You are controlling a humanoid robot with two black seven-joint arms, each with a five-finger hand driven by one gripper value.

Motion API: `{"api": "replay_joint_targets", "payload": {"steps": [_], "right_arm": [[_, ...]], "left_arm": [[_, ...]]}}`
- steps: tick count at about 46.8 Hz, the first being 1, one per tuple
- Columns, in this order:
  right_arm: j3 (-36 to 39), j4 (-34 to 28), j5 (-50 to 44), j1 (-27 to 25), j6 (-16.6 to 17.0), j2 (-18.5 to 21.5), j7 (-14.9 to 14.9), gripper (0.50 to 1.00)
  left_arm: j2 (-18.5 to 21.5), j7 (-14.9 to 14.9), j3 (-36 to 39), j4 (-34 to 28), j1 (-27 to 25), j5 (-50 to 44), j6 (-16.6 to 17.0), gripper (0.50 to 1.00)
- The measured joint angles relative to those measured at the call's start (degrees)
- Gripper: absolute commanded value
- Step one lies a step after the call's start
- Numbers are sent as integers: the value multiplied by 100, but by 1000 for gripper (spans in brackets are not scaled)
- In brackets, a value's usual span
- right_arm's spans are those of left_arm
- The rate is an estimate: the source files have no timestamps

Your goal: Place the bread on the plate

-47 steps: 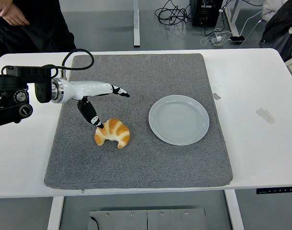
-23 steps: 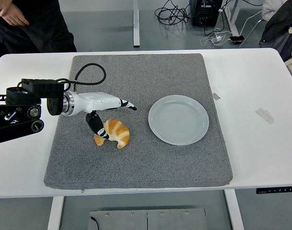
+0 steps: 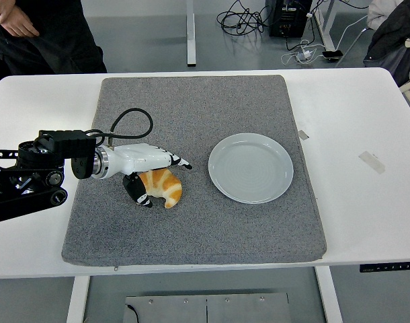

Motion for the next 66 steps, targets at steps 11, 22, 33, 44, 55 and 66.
{"api": "replay_joint_targets", "payload": {"steps": [11,22,33,44,55,66], "right_arm": [[0,0,0,0,0,0,0,1000],[0,0,0,0,0,0,0,1000],[0,0,0,0,0,0,0,1000],[0,0,0,0,0,0,0,1000],[0,0,0,0,-1,0,0,1000],[0,0,0,-1,-2,0,0,1000]], "left_arm": [[-84,-3,2,163,13,207,201,969],[-86,-8,2,167,128,221,201,955],[-103,-8,2,171,184,359,311,846],[-103,0,2,176,194,369,365,675],[-103,0,-1,176,290,376,381,500],[11,-35,-58,176,1,322,364,500]]}}
